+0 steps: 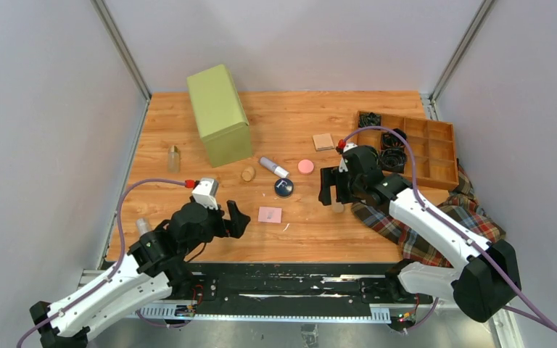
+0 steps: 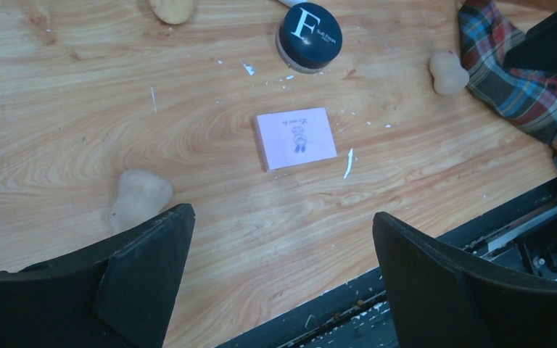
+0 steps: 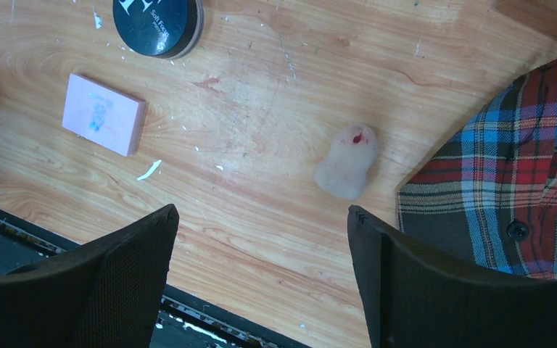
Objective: Organize the makeup
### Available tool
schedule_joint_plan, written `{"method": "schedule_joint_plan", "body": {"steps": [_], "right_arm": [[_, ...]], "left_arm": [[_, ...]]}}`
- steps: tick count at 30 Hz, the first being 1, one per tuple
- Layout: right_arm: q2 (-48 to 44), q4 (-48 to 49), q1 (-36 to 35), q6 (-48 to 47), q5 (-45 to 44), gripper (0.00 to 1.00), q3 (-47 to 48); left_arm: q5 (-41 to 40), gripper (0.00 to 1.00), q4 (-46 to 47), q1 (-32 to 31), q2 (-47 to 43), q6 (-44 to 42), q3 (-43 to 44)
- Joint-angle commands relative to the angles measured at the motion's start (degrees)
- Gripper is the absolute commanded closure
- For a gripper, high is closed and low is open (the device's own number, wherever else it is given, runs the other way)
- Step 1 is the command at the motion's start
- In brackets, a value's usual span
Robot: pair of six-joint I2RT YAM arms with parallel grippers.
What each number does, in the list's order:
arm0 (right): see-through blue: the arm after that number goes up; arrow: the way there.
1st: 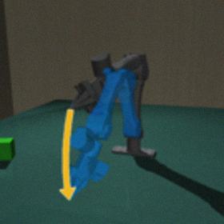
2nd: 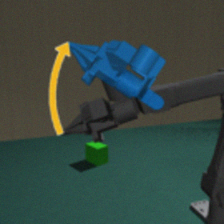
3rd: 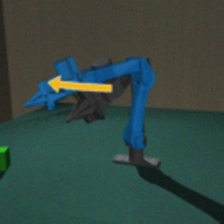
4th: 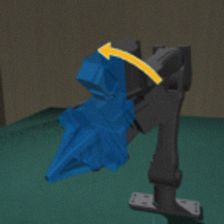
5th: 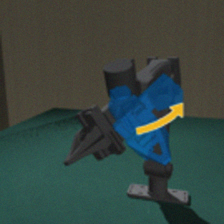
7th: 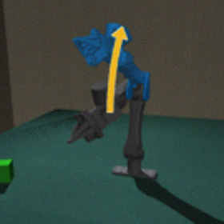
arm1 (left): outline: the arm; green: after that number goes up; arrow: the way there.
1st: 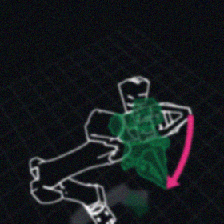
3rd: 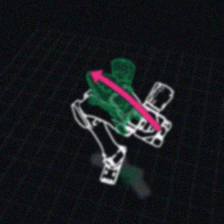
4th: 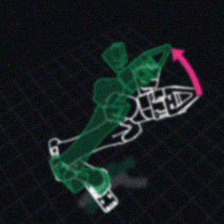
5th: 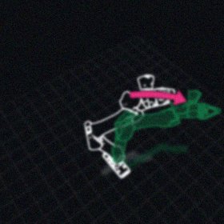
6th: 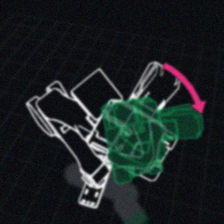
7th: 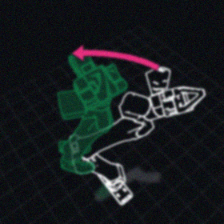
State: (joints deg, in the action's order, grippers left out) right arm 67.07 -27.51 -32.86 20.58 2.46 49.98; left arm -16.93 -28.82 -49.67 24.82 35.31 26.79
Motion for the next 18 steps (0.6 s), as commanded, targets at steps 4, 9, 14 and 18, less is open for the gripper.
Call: {"method": "schedule_joint_plan", "body": {"steps": [4, 9, 14, 18], "right_arm": [[-1.47, 2.12, -0.87, 2.24, -0.26, 0.14, -1.19], [-2.11, 3.56, -0.89, 4.02, 0.2, 0.14, -2.91], [-2.16, 5.3, -0.84, 6.12, 2.56, 0.14, -4.7], [-3.23, 5.45, -0.92, 6.73, 3.15, 0.14, -5.7]], "left_arm": [[1.43, 0.02, 1.17, -0.41, 7.18, -4.06, 5.17], [2.85, 0.02, 3.19, -0.43, 12.21, -3.73, 7.22], [3.88, 0.02, 4.01, -0.38, 16.75, -3.35, 10.31], [-3.61, 0.02, 0.29, 0.39, 21.07, -6.28, 17.27]]}}
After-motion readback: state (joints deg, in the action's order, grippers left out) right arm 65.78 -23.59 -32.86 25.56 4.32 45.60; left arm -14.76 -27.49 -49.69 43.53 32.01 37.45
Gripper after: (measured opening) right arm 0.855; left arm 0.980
